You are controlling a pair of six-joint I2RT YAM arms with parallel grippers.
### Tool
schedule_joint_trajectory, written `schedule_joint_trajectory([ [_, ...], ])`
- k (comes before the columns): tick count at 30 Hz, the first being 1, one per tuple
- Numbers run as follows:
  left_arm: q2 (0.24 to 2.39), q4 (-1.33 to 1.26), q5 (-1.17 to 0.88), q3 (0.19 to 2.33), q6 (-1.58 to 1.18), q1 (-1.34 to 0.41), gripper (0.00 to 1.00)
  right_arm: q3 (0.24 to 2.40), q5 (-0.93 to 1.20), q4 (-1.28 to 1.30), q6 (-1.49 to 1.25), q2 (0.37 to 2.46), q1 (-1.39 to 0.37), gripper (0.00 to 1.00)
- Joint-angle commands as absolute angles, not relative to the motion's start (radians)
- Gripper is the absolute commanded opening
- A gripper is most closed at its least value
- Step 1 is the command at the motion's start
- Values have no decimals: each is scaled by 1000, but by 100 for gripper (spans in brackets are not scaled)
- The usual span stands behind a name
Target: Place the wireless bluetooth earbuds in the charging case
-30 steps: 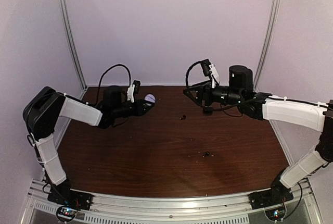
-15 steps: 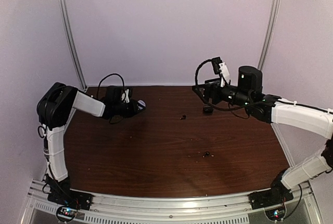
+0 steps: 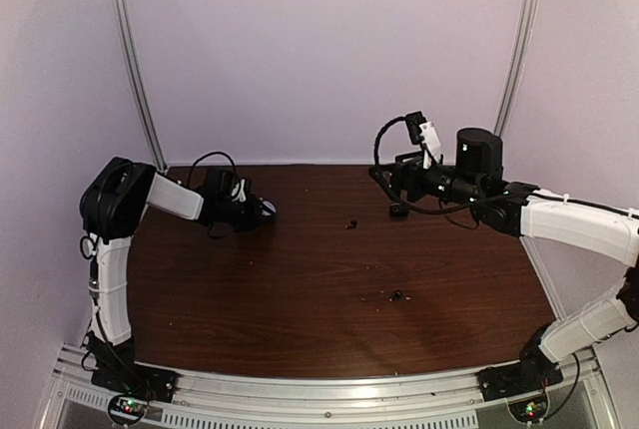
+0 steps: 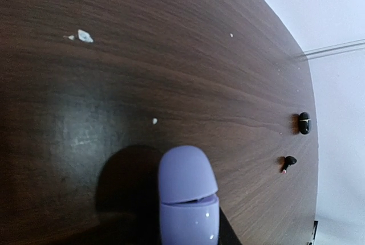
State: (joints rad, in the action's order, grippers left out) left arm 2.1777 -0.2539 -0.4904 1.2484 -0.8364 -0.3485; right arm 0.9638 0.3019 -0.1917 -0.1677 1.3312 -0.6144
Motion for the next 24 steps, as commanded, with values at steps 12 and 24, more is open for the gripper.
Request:
schedule_joint_trajectory([
  [12, 2167, -155, -503, 1260, -895, -324, 53, 963, 248, -173, -130, 1284, -579, 100],
  [24, 1965, -101, -384, 1123, -833, -316, 98, 946, 180, -207, -174, 1288, -487, 100],
])
